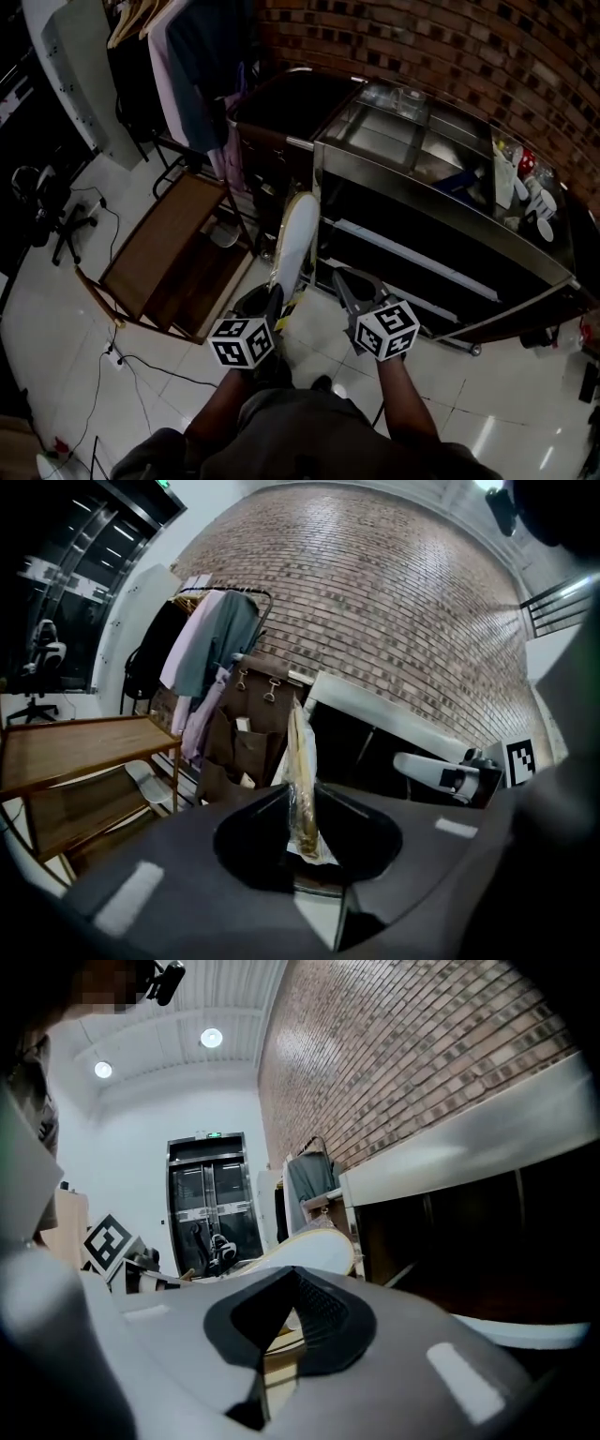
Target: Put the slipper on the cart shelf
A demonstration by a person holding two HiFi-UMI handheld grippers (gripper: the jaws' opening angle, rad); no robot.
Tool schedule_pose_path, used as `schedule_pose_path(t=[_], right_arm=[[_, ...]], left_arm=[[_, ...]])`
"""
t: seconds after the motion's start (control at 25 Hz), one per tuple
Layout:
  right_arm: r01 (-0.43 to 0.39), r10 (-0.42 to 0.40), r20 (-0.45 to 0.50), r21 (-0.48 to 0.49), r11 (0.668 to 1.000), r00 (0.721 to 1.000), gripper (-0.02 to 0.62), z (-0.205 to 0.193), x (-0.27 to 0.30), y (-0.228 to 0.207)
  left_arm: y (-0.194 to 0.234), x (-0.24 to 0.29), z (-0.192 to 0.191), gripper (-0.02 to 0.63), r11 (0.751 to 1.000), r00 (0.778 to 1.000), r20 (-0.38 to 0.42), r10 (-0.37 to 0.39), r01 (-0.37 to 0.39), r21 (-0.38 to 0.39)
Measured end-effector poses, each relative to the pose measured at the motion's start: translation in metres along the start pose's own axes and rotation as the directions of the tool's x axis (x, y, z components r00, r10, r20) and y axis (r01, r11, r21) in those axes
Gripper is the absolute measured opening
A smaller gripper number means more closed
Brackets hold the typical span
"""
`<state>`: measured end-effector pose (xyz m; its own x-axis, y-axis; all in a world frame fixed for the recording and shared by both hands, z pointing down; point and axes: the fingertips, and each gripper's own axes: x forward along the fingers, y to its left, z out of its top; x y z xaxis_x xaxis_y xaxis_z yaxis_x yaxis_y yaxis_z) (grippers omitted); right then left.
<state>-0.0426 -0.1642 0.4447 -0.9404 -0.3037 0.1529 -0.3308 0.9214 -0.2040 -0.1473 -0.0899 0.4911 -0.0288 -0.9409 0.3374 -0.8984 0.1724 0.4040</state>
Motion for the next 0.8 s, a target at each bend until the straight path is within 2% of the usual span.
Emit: schedule_pose_path(t=[0.2,0.4,0.64,0.8], right_arm=[[0.107,-0.107,0.023,0.017,0.994,0.994,0.000,-0.003,-0.050,-0.030],[0.238,-0.239,0.048,0.031,0.971,0.970,0.000,0.000,-0.095,-0.065],[0.383,-0.384,0.040,0.043,0.923,0.922,0.000,0.000,-0.135,-0.112],[0.483,-0.485,0.034,0.053,0.874,0.874,0.000,0.005,-0.162,-0.146]], left_arm=[[-0.051,0.030,-0.022,0.066,0.993,0.992,-0.064,-0.109,0.111,0.025],[-0.104,0.076,-0.045,0.066,0.967,0.961,-0.148,-0.232,0.244,0.072],[-0.159,0.141,-0.061,0.066,0.924,0.910,-0.231,-0.344,0.372,0.092],[-0.187,0.188,-0.068,0.066,0.901,0.882,-0.279,-0.381,0.421,0.101]])
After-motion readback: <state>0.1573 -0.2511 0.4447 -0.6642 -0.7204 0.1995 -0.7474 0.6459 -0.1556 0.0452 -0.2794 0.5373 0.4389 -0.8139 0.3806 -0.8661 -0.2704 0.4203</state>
